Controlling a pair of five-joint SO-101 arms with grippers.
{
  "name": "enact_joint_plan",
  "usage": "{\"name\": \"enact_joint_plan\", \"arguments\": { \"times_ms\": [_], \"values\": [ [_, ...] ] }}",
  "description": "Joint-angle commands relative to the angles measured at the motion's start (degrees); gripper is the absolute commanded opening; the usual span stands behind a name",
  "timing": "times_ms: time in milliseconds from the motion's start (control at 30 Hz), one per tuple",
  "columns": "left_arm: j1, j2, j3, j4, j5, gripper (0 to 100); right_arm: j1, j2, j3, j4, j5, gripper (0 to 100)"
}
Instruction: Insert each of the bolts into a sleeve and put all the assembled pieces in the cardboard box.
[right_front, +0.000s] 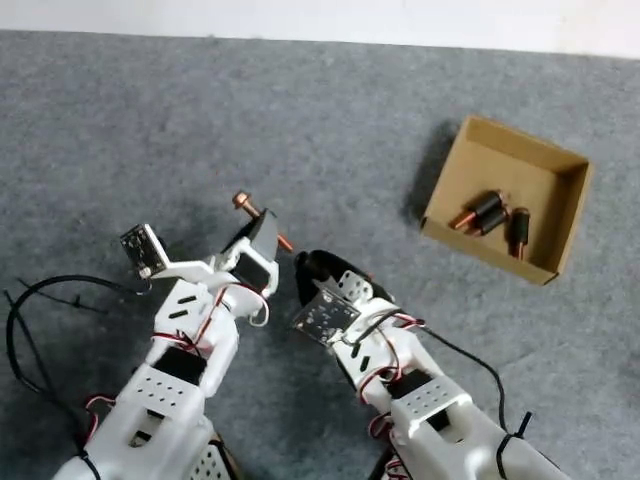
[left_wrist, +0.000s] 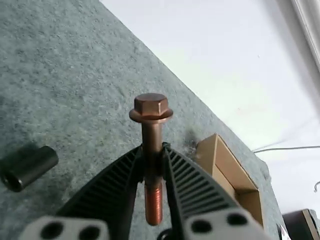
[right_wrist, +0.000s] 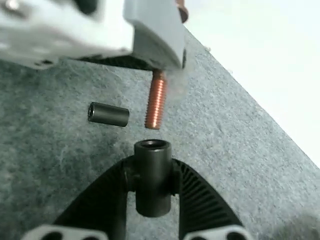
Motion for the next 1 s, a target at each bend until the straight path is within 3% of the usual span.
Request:
{"name": "enact_joint_plan", "arguments": {
  "times_ms": [0,267,600,733,967],
  "values": [
    [0.92,-1.71,-0.40,-1.32,-0.35,0,0.84,-0.84,4.35,-2.07,0.70,0.5],
    [1.98,-5.41,0.31,0.09,-0.35,0,1.27,-0.75,4.35,-2.07,0.79,0.5],
    [4.97,-35.74,3.12,25.93,-5.19,0,1.80,-0.84,4.44,-2.07,0.88,0.5],
    [4.88,-46.81,6.29,29.54,-10.99,0,3.38,-1.27,4.44,-2.07,0.88,0.5],
    [3.21,-42.42,4.62,31.12,-17.41,0,6.73,-1.27,4.35,0.40,0.53,0.5]
  ]
}}
